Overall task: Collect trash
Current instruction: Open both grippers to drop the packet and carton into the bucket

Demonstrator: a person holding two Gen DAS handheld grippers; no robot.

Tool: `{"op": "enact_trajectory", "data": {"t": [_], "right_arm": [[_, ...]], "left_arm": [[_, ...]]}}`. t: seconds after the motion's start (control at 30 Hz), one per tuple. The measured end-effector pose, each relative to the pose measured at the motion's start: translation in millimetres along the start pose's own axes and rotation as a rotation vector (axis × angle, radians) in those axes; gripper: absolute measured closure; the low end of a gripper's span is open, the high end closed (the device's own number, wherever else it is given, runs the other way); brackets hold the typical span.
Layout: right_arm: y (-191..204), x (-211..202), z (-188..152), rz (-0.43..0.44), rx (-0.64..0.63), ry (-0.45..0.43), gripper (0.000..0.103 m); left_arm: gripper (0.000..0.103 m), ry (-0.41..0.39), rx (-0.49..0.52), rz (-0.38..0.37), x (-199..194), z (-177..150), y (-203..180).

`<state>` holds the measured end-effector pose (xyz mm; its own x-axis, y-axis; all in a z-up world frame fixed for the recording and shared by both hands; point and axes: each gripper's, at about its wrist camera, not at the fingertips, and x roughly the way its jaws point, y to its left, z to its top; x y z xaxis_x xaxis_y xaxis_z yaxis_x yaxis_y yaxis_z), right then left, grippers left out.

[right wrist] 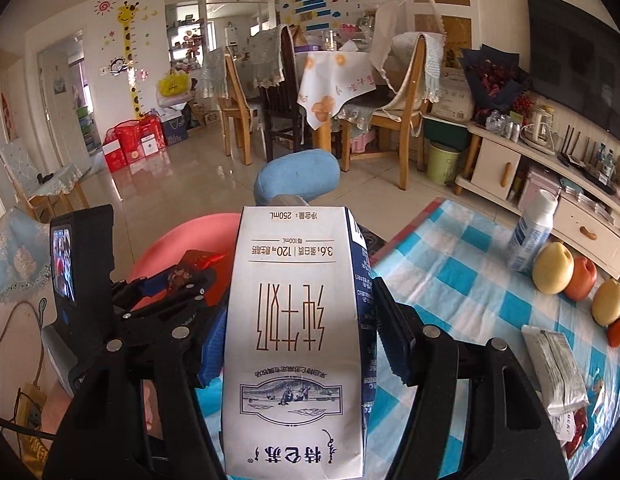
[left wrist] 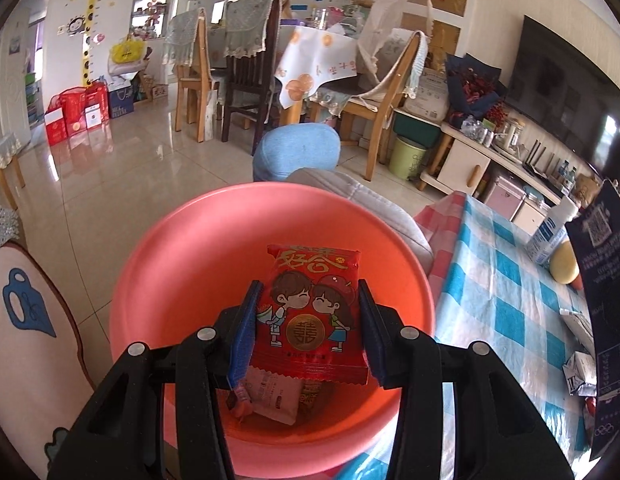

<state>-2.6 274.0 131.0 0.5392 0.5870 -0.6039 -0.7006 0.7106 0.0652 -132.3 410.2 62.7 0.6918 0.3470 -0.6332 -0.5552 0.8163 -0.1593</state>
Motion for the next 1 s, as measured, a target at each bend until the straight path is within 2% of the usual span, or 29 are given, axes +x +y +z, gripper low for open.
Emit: {"op": "enact_trajectory", "data": {"t": [0.4,0.43,0.5,0.57,0.63,0.8,1.0], "right_arm": [[43,60,32,0.112,-0.017,0.04,0.038],[45,65,34,0.12,-0.015,0.045,0.038],[46,74,36,0.133,-0.001,0.049,0.037],[46,78,36,0.137,0.016,0.039,0.022],[44,77,35,0.125,0.029,0.017,0.017],[29,66,26,0.083,0.085,-0.011,0.014],[3,52,6,0.012,0.141,-0.003,0.013]], "left_arm": [[0.053,0.029,-0.14,0.007,13,5,42],[0.05,0.03,-0.148,0.01,14,5,45],[0.026,0.023,-0.163,0.027,14,6,49],[0.023,0.014,-0.17,0.032,15,8,51],[0.022,0.014,-0.174,0.025,16,9,51],[0.015,0.011,-0.167,0.026,17,11,48],[0.014,0.004,-0.165,0.039,16,10,45]]}}
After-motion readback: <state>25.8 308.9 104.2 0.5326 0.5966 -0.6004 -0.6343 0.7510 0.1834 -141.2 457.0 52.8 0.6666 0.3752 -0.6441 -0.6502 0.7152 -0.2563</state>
